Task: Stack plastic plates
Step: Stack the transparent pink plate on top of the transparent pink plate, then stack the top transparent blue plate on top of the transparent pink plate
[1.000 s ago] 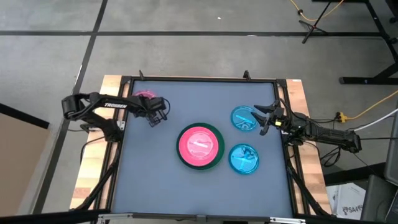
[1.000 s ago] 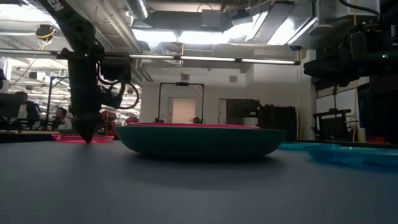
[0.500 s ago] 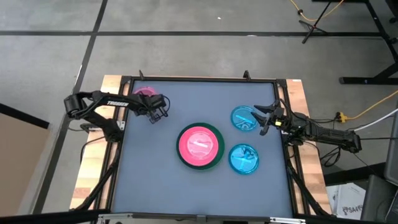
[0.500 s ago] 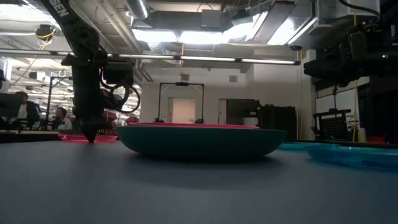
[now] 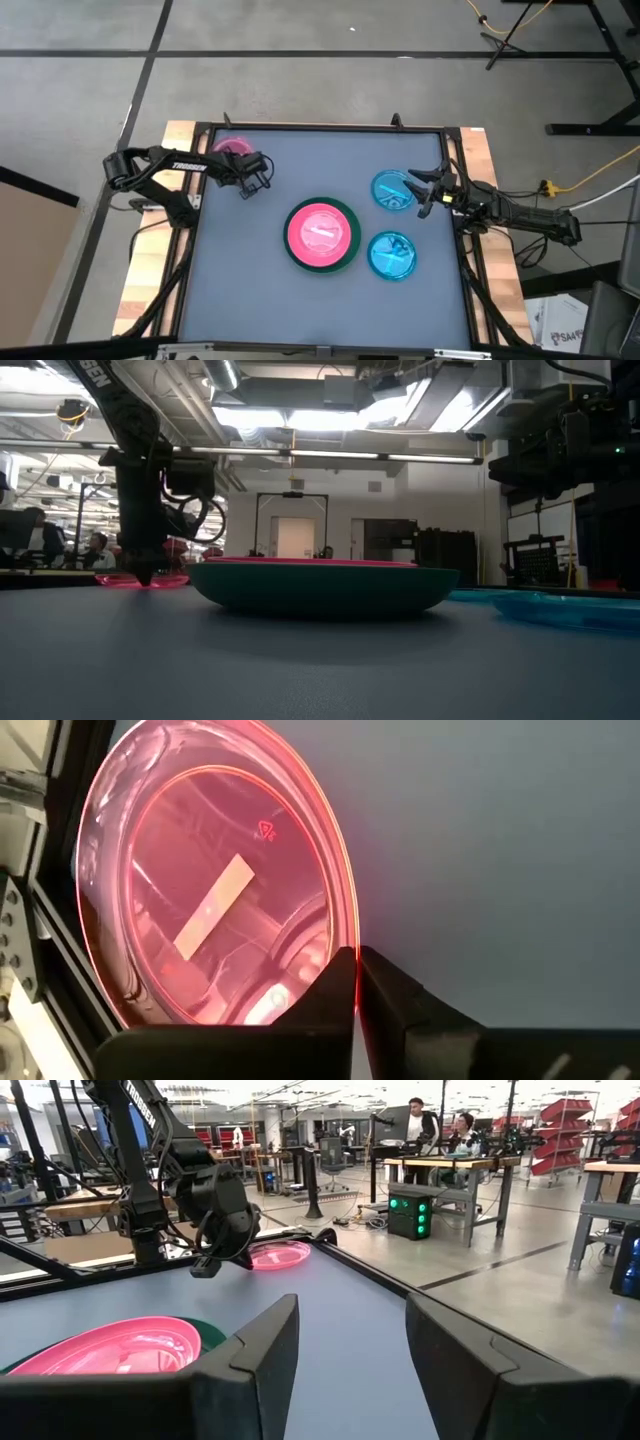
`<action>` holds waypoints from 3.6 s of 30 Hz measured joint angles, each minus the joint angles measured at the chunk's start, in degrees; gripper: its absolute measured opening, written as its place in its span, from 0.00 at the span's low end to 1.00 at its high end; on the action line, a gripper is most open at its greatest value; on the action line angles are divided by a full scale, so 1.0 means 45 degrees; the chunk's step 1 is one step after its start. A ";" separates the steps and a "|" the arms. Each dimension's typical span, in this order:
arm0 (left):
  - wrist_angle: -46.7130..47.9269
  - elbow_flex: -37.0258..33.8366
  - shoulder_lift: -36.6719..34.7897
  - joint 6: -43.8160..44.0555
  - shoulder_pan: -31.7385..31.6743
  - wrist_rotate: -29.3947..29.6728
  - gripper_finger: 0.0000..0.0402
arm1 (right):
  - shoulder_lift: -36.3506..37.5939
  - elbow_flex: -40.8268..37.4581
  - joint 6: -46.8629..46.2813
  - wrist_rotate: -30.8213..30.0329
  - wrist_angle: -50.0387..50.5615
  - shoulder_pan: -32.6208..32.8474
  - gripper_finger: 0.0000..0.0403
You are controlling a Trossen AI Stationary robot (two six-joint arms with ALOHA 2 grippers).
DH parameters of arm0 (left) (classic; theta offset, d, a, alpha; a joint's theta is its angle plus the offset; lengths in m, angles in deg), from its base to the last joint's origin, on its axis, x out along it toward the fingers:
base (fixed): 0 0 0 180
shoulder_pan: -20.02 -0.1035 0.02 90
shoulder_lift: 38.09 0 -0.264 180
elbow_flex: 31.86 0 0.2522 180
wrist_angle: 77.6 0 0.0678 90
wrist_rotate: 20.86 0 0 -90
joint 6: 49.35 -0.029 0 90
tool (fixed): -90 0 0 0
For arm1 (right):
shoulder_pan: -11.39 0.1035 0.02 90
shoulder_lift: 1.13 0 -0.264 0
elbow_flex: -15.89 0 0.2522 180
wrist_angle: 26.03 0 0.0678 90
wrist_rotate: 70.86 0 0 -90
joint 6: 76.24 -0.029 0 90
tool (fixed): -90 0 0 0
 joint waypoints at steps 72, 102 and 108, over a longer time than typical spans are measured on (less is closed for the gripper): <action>0.2387 1.0414 0.6293 0.0325 1.1725 -0.1562 0.23 | -0.0001 -0.0005 -0.0825 0.0407 -0.0005 0.0001 0.44; -1.5852 -0.0364 0.2147 0.2208 1.3223 0.3547 0.22 | -0.8683 0.1023 -0.1733 0.2667 -0.2429 0.0011 0.44; -1.5980 -0.0432 0.2152 0.2094 1.3227 0.3589 0.22 | -1.1662 0.2242 -0.1792 0.2959 -0.2147 0.0011 0.44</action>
